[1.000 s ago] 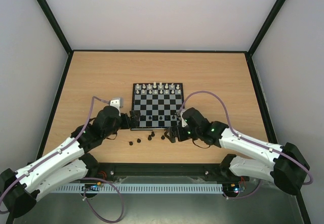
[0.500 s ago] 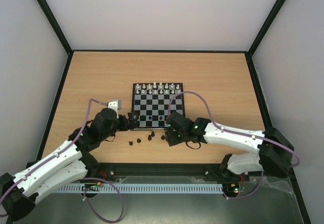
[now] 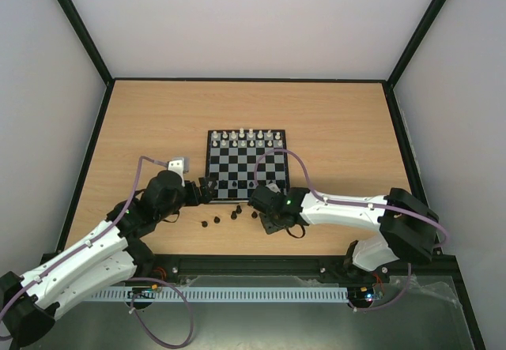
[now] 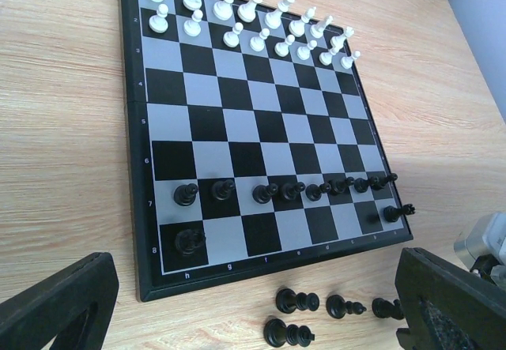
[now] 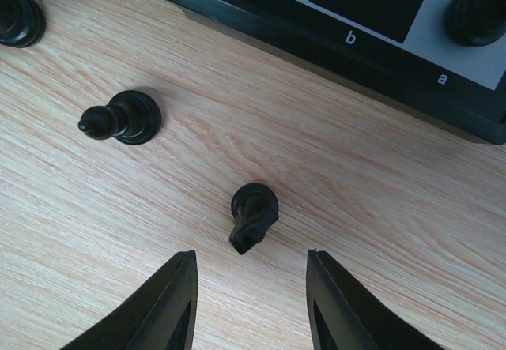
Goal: Set up the chess pieces on the board
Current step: Pick up the chess piece at the center of the board, then place the chess piece on the chessboard, then pick up the chess piece at the center of the board.
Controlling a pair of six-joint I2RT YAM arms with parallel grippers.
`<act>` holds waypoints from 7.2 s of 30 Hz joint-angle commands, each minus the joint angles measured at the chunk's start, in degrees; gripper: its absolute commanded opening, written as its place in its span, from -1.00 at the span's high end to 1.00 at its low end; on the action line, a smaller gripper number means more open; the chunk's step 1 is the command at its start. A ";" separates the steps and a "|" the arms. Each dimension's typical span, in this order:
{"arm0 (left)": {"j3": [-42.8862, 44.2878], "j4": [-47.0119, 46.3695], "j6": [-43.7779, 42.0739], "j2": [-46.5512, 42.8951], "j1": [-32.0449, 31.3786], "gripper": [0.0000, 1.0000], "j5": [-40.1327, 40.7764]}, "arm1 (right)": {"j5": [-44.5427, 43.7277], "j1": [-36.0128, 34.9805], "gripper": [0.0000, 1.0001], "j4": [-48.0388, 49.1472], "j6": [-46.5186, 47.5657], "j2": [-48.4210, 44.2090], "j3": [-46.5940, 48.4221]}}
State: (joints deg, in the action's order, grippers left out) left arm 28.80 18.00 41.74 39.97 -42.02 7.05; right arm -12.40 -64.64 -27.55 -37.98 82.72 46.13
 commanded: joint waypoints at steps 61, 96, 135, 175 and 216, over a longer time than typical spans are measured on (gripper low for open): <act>-0.91 -1.50 -0.79 1.07 0.45 -0.98 -1.34 | -5.21 8.51 0.97 -6.19 4.74 -1.20 7.59; -1.35 -2.67 -1.64 2.45 1.98 -0.98 -2.47 | 0.36 16.54 0.97 -1.87 12.35 13.59 15.86; 1.42 14.12 12.13 17.34 -3.11 -0.98 -8.63 | 11.41 11.60 0.14 2.88 12.31 -7.86 7.31; 2.52 19.57 18.73 20.34 -11.68 -0.05 2.64 | 10.95 9.10 0.13 2.99 11.94 -10.06 5.64; 5.11 15.31 11.94 27.26 -14.84 0.06 2.56 | 9.72 9.14 0.13 2.46 11.70 -9.21 5.38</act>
State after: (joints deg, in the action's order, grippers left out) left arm 32.73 33.21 54.17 66.61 -56.47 8.43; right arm -1.98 -55.16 -23.66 -25.96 73.80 52.21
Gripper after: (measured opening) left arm 0.481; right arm 0.434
